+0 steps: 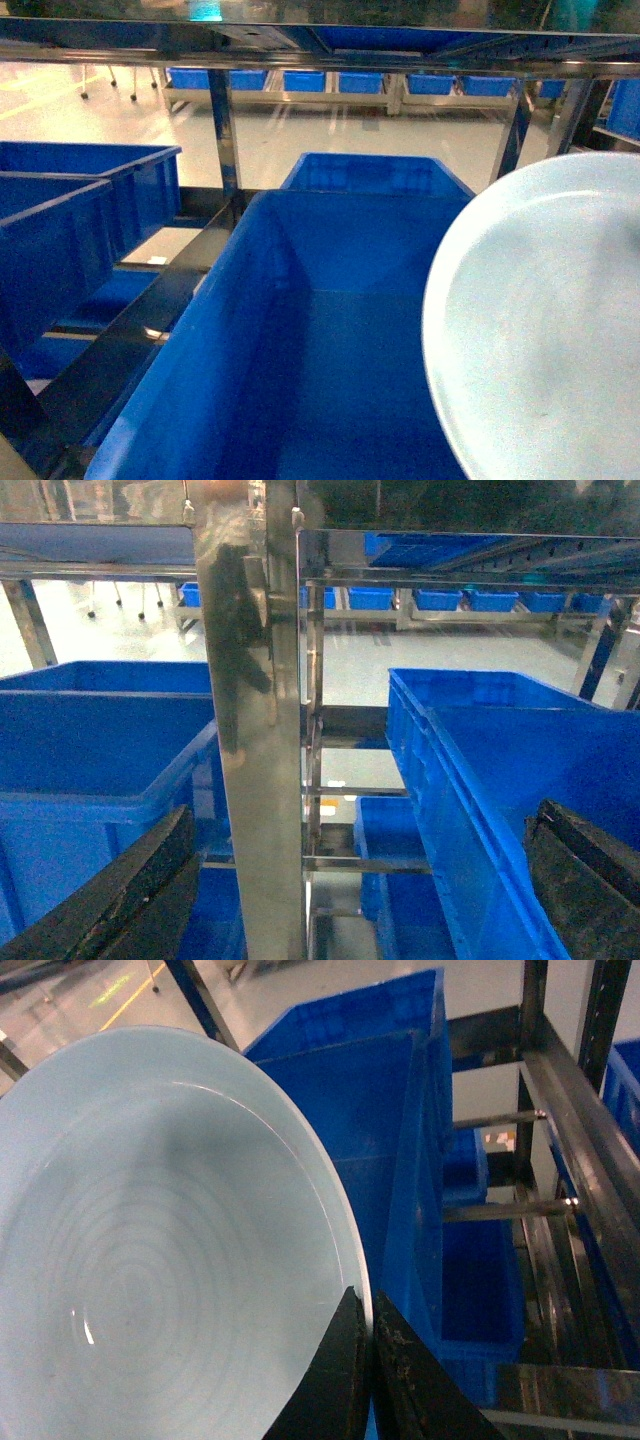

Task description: Place blue tray on left shelf second layer neatly

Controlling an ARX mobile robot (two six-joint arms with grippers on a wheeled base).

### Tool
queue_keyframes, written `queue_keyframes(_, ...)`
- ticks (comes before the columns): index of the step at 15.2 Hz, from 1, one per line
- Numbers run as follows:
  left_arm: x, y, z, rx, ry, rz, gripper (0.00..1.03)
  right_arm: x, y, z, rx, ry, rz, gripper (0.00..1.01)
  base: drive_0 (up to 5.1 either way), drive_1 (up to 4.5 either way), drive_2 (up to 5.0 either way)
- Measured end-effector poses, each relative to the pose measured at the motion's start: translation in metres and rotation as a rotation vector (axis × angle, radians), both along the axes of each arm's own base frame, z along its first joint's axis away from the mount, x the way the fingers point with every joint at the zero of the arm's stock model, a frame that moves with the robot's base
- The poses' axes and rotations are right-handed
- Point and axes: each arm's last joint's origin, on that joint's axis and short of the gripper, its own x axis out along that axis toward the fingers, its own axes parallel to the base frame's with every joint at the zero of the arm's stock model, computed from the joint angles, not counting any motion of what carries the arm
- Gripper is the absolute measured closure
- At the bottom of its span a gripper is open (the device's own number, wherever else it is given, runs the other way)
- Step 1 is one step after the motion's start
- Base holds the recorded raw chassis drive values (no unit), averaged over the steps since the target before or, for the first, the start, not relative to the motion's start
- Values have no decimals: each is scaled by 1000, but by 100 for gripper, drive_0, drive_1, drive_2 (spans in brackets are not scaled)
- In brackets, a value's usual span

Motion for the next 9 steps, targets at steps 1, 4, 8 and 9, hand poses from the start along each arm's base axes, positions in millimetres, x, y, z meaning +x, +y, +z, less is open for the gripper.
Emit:
queue_keyframes(1, 0, 0, 0, 0, 0, 0, 5, 4, 7, -4, 2, 22, 5, 99, 0, 0, 0)
queue_keyframes(4, 0, 0, 0, 0, 0, 0, 5, 22, 24, -13, 21, 58, -6, 99, 0, 0, 0)
queue_keyframes(8, 0, 0, 0, 0, 0, 0, 5, 54, 34, -23, -13, 15, -87, 99, 0, 0, 0)
queue_keyframes(9, 0, 0, 0, 0, 0, 0, 5, 60, 37, -34, 3, 42, -64, 98, 0, 0, 0)
